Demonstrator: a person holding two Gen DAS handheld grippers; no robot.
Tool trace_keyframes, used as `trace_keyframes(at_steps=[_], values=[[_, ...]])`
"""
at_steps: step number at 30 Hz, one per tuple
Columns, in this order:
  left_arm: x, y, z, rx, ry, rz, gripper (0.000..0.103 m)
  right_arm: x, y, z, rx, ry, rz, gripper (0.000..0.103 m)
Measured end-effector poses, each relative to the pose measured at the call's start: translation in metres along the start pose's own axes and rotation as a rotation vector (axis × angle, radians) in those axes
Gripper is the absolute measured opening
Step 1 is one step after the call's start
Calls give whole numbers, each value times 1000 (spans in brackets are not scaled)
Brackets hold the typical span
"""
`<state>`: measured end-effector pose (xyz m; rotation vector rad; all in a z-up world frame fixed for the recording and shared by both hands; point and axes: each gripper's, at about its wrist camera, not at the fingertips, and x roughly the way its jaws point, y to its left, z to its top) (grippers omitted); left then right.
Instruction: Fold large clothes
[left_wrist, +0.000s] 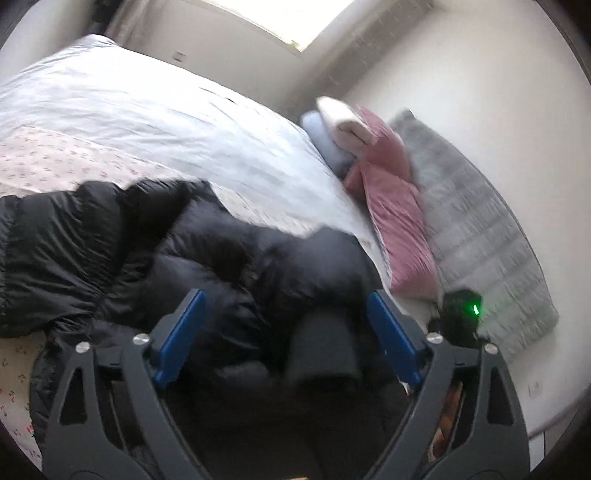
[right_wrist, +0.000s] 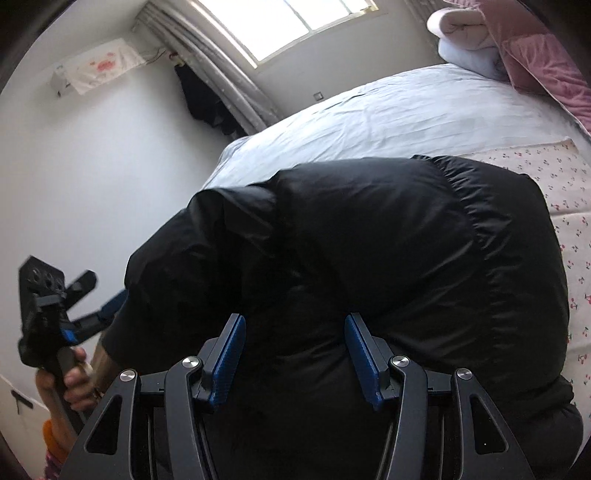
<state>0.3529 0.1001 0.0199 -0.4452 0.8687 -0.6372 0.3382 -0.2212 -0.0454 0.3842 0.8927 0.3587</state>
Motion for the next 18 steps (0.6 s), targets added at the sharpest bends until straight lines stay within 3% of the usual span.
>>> trace_keyframes(at_steps=[3, 5, 8, 9, 10, 11, 13, 16, 18], values=[[11, -11, -16, 70, 73, -10, 92, 3, 4, 0, -1, 6, -2, 57], [22, -16, -26, 111, 108, 25, 92, 5, 8, -2, 8, 5, 4, 57], [37, -5, -35, 95, 125, 70, 88, -16, -9, 1, 16, 0, 5, 57], [38, -1, -36, 70, 121, 70, 82, -19, -10, 1, 13, -2, -2, 57], [38, 2, -35, 53, 120, 69, 52, -22, -11, 2, 9, -5, -10, 57], [39, 4, -33, 40, 116, 69, 9, -26, -13, 3, 4, -9, -19, 57], [30, 4, -24, 18, 82, 49, 7, -35, -16, 5, -4, -23, -35, 57], [1, 0, -2, 4, -37, 31, 7, -43, -27, 13, 0, -59, -49, 57], [-19, 11, 15, -66, -114, 49, 7, -51, -32, 15, 12, -81, -56, 57]])
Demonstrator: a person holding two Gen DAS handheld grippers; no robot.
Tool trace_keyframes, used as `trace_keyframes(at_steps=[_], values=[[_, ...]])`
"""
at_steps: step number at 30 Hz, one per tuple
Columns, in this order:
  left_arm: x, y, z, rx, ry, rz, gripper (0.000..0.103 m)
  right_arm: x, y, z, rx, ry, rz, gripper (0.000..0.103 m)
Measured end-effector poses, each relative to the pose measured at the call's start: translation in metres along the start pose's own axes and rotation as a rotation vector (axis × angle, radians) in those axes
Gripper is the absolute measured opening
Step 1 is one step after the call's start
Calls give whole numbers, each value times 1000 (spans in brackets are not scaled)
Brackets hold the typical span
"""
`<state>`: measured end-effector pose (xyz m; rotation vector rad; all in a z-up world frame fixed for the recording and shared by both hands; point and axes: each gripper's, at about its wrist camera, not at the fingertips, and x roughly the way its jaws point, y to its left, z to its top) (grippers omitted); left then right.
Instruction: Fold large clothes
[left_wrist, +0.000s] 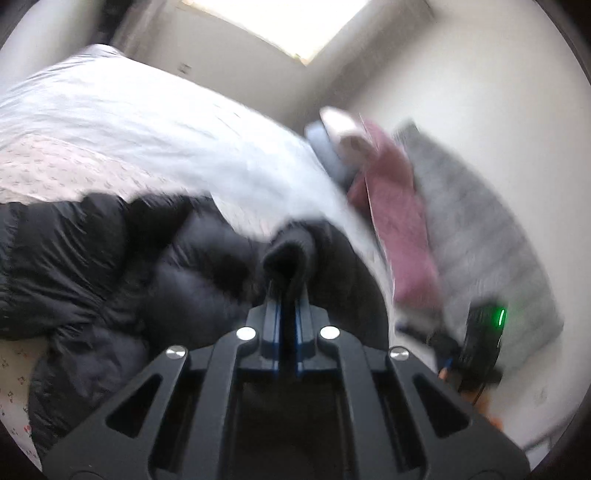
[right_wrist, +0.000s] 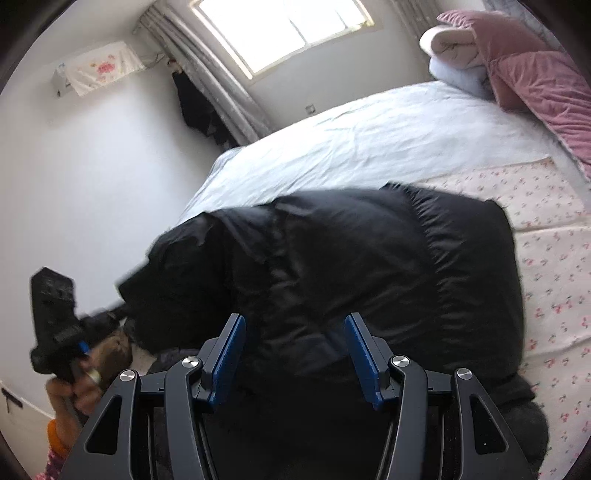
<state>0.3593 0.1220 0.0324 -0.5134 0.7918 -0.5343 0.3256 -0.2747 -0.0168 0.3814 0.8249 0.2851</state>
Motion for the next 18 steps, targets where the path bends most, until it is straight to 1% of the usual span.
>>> trace_keyframes(at_steps=[1, 2, 3, 4, 5, 6, 7, 8, 9, 10, 11, 12, 13, 15, 16, 17, 18], values=[[-2, 7, 7, -27, -13, 46, 7, -3, -4, 2, 7, -14, -6, 59], [0, 16, 14, -41, -20, 178, 8, -5, -6, 3, 14, -24, -12, 60], [7, 23, 17, -28, -13, 315, 9, -5, -9, 3, 21, -33, -17, 61], [19, 29, 18, 4, 14, 468, 9, -4, -12, 5, 32, -38, -21, 62], [34, 36, 18, 46, 64, 600, 9, -3, -15, 6, 43, -41, -21, 62], [47, 44, 16, 69, 118, 673, 9, -1, -19, 6, 64, -43, -18, 62], [53, 48, 14, 71, 145, 698, 9, 1, -22, 6, 84, -44, -12, 62], [54, 52, 12, 55, 156, 695, 10, 3, -24, 6, 103, -44, -5, 62], [48, 52, 10, 37, 128, 658, 14, 3, -24, 4, 110, -44, 1, 62], [41, 51, 8, 26, 99, 626, 29, 4, -24, 4, 110, -42, 6, 62], [31, 47, 6, 14, 44, 572, 48, 6, -24, 3, 102, -38, -1, 63], [23, 43, 5, 20, 13, 545, 56, 7, -22, 4, 92, -33, -9, 63], [19, 37, 3, 34, -9, 529, 63, 7, -21, 4, 81, -24, -21, 63], [15, 30, 2, 58, -23, 520, 64, 5, -15, 4, 69, -14, -38, 63], [13, 32, 2, 60, -21, 529, 70, 1, -11, 2, 60, -15, -36, 63], [13, 34, 3, 55, -16, 539, 81, -2, -9, 1, 51, -17, -32, 63], [12, 36, 4, 46, -13, 554, 85, -5, -6, 0, 42, -18, -31, 63]])
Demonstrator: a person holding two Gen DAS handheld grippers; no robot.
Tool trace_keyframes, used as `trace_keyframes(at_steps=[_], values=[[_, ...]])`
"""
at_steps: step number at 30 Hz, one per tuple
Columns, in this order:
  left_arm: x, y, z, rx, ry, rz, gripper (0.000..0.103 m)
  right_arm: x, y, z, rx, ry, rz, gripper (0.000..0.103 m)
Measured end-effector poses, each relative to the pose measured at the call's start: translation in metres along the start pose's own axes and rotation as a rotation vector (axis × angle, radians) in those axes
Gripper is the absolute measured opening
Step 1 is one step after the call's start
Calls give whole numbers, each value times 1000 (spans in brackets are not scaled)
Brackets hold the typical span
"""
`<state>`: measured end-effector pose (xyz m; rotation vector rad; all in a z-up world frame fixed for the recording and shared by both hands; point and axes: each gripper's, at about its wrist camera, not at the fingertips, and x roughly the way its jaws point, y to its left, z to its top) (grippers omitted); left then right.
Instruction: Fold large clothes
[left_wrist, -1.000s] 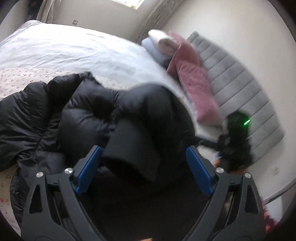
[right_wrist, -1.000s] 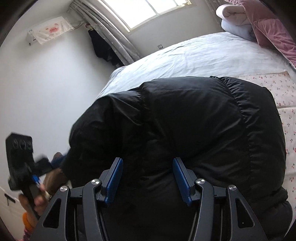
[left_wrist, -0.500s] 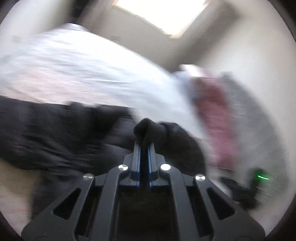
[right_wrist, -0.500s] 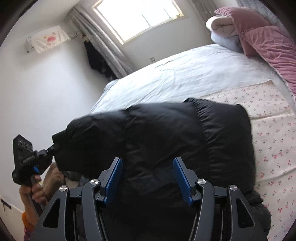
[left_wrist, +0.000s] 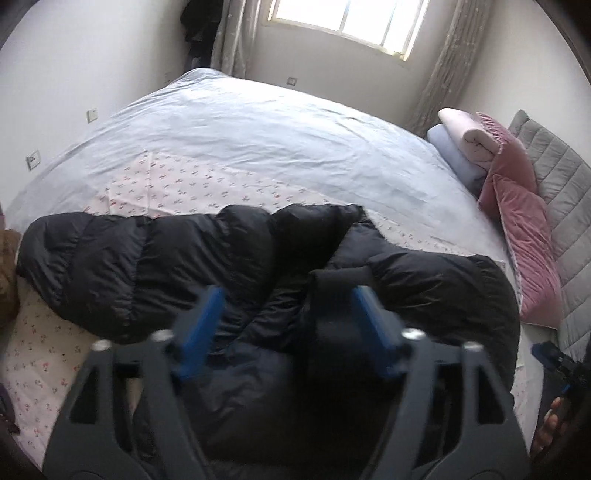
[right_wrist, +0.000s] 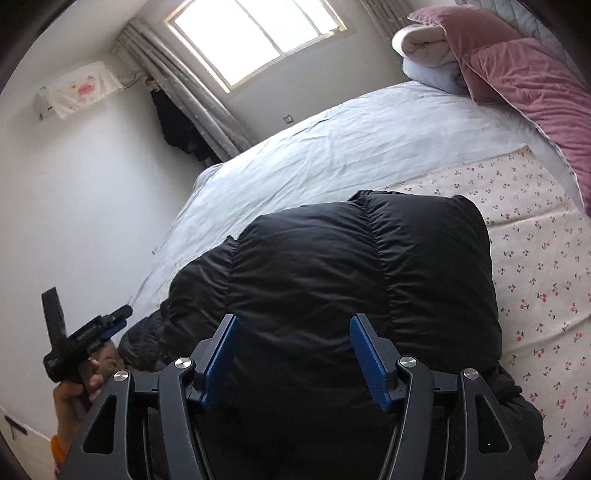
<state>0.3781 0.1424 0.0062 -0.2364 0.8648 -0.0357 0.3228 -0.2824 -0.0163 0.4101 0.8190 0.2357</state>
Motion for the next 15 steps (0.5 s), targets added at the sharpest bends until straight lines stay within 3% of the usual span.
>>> trace_keyframes(at_steps=[7, 11, 15], values=[[4, 74, -5, -83, 69, 58, 87, -20, 17, -11, -76, 18, -14, 74], [8, 134, -6, -161, 94, 152, 88, -26, 20, -19, -105, 32, -64, 77], [12, 211, -4, -306, 89, 243, 88, -29, 24, -28, -105, 64, -93, 78]])
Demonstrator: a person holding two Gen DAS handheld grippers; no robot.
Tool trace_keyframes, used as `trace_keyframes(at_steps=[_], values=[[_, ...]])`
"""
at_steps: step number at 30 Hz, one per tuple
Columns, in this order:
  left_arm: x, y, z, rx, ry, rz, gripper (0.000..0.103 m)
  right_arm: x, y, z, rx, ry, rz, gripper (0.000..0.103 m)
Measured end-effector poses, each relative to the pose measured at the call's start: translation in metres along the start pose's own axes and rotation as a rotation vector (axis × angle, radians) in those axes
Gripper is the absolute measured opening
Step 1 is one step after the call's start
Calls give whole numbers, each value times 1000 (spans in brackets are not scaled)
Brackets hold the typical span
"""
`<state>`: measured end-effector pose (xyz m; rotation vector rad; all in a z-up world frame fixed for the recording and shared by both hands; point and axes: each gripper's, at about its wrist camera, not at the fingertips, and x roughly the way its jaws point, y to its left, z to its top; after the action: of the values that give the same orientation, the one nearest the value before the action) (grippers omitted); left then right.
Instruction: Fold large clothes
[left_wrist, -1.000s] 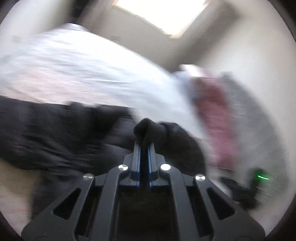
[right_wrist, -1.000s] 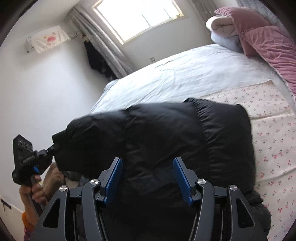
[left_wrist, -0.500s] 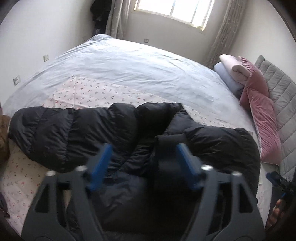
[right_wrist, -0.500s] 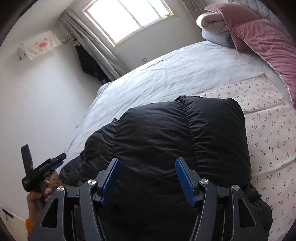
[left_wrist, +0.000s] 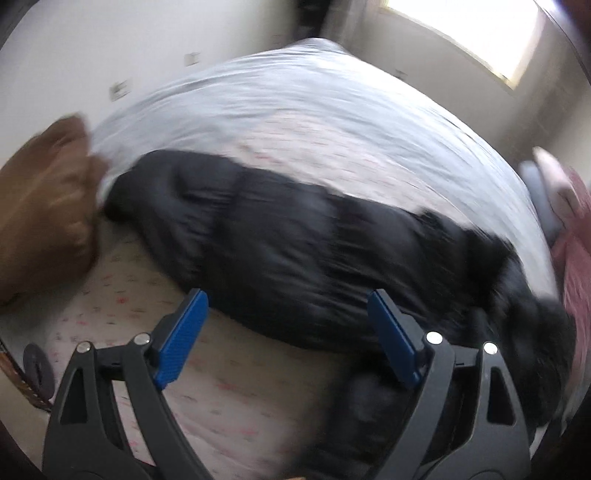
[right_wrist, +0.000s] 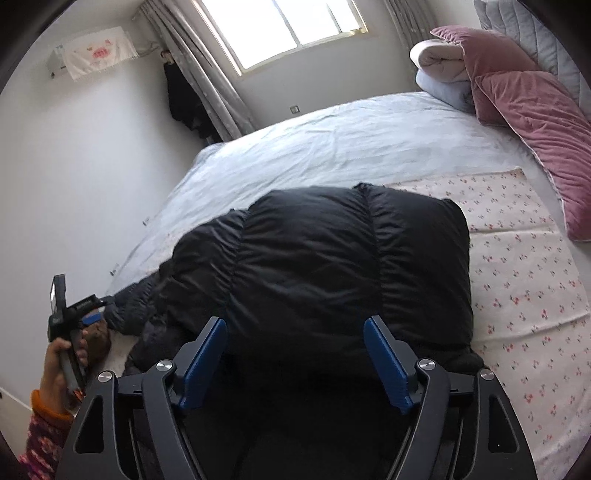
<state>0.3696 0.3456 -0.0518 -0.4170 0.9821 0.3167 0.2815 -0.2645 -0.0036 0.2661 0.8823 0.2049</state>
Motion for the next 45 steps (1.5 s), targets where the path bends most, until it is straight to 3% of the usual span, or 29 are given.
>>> trace_keyframes(at_steps=[6, 11, 14, 15, 17, 18, 20, 24, 29, 32, 35, 41, 45], values=[[36, 82, 30, -230, 27, 37, 88, -7, 16, -16, -47, 43, -26, 78], [69, 115, 39, -334, 54, 23, 87, -9, 28, -28, -63, 72, -52, 78], [93, 136, 39, -414, 75, 15, 80, -8, 31, -34, -66, 90, -48, 78], [96, 142, 37, -449, 71, 10, 75, -7, 32, -37, -69, 98, -46, 78], [100, 150, 34, -502, 53, -24, 53, -7, 33, -42, -72, 109, -48, 78], [103, 155, 32, -529, 41, -79, 47, -7, 33, -45, -74, 118, -53, 78], [103, 155, 33, -531, 22, -149, 10, -7, 31, -48, -74, 130, -54, 78], [63, 125, 45, -372, -128, -115, 4, -9, 22, -49, -61, 128, -71, 78], [-16, 66, 58, -192, -339, -210, 3, -11, 13, -43, -25, 110, -87, 78], [-83, 2, 57, 3, -464, -282, 3, -13, 13, -41, -27, 93, -90, 78], [-136, -65, 42, 211, -534, -343, 3, -15, 14, -40, -22, 80, -73, 78], [-193, -182, -7, 491, -524, -508, 4, -20, 13, -41, 5, 55, -46, 78], [-192, -261, -64, 658, -403, -650, 4, -22, 10, -35, 16, 29, -32, 78]])
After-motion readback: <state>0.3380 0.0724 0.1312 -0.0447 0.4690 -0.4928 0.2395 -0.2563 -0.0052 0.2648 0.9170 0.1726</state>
